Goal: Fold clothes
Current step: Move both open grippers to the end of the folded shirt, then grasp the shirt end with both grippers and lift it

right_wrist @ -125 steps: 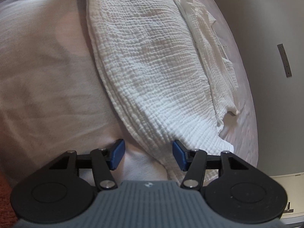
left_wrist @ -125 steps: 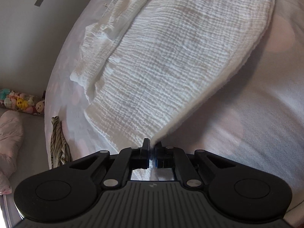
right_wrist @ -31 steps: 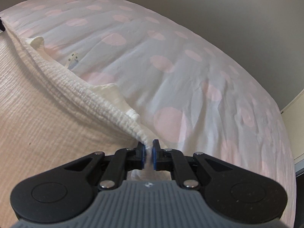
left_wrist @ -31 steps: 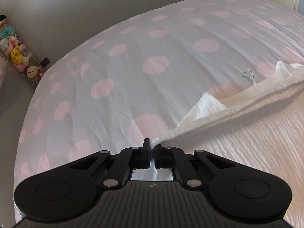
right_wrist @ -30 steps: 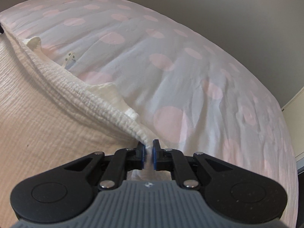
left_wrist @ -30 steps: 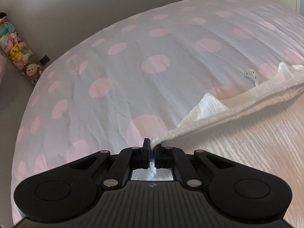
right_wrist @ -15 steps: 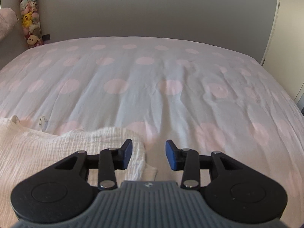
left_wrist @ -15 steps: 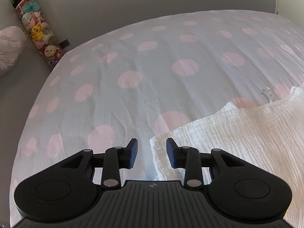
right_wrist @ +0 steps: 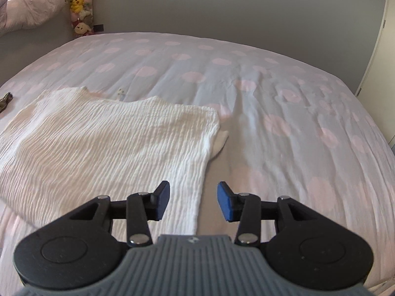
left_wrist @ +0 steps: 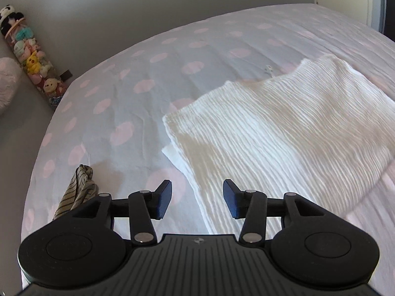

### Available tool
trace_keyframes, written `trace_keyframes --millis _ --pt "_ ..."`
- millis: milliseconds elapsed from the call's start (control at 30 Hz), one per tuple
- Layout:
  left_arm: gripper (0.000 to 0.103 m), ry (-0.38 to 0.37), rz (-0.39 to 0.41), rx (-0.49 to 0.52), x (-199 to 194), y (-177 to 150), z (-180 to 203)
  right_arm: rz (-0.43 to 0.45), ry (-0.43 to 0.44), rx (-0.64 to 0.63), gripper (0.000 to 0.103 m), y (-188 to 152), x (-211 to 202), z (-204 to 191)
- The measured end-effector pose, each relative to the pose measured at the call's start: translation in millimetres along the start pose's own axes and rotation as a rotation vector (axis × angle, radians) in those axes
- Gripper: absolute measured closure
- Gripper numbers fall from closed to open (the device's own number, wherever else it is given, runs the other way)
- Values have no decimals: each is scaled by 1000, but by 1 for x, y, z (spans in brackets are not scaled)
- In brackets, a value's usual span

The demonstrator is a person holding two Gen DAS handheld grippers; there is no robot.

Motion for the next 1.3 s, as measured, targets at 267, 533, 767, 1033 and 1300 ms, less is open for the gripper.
trace_keyframes --millis 267,533,767,1033,1300 --pt "50 -42 13 176 -24 -41 65 -7 81 -146 57 -44 -38 -49" --pt "50 13 -26 379 -6 -78 98 -21 90 -363 47 -78 -36 -76" --pt "50 64 -65 479 25 -98 97 -36 57 -592 47 -101 -13 -87" --pt "49 109 -14 486 45 -87 90 -25 0 -790 48 -113 14 -93" --pt "85 127 -11 508 55 -80 86 -5 -95 -896 86 -110 33 -88"
Point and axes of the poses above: each gripper's, at about its wrist camera, not at the fingertips, and x roughly the way its jaws point, z to its right, y to its top, the point moved 10 cm from there along x, roughly the way its jaws point, and after that the axes turned 8 degrees about z, right-handed, at the moved point
